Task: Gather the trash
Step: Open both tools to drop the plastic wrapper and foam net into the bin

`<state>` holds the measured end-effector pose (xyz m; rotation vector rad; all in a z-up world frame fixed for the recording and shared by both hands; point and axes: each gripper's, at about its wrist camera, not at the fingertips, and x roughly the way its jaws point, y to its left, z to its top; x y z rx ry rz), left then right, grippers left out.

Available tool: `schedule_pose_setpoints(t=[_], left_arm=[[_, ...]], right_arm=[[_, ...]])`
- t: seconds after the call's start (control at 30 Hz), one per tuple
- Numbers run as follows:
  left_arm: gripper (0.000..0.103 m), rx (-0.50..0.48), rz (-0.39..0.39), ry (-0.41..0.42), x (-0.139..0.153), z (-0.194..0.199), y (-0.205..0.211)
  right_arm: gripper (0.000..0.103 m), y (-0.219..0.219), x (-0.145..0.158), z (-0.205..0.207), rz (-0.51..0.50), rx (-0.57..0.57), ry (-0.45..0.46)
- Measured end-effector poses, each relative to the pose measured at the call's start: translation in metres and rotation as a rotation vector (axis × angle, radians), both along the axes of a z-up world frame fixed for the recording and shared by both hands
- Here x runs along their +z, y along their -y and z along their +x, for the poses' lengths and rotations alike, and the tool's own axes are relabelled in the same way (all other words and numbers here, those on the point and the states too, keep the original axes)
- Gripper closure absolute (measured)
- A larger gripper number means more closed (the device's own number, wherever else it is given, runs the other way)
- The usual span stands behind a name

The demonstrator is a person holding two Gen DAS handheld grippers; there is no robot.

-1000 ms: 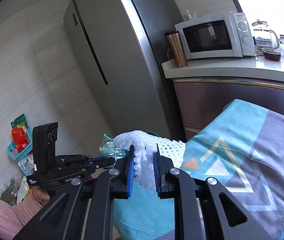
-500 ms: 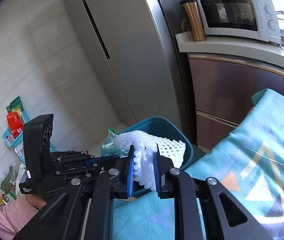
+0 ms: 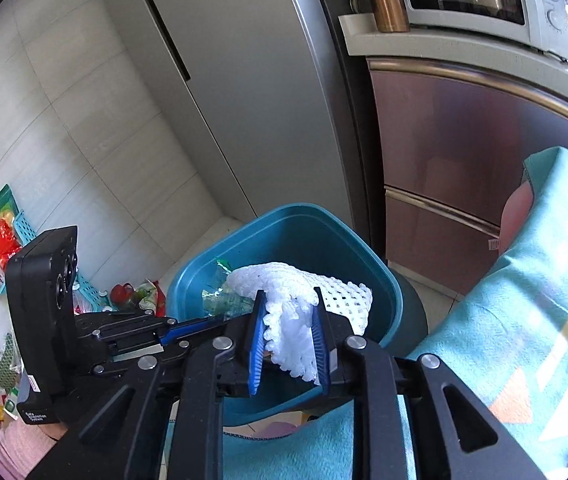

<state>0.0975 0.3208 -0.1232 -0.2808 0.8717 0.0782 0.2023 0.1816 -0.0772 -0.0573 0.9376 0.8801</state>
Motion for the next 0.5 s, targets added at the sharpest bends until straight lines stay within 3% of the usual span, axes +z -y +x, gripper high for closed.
schedule_pose_setpoints(t=[0.13,0.5], left_arm=[[0.088,0.03,-0.01,-0.013,-0.005,0.003,-0.004],[0.079,0.051,-0.021,0.025,0.0,-0.005,-0.005]], right_arm=[[0.069,0.001,0.001,0.003,0.01,-0.028,0.011],[0.066,0.013,0.003,0.005,0.043,-0.042,0.011]])
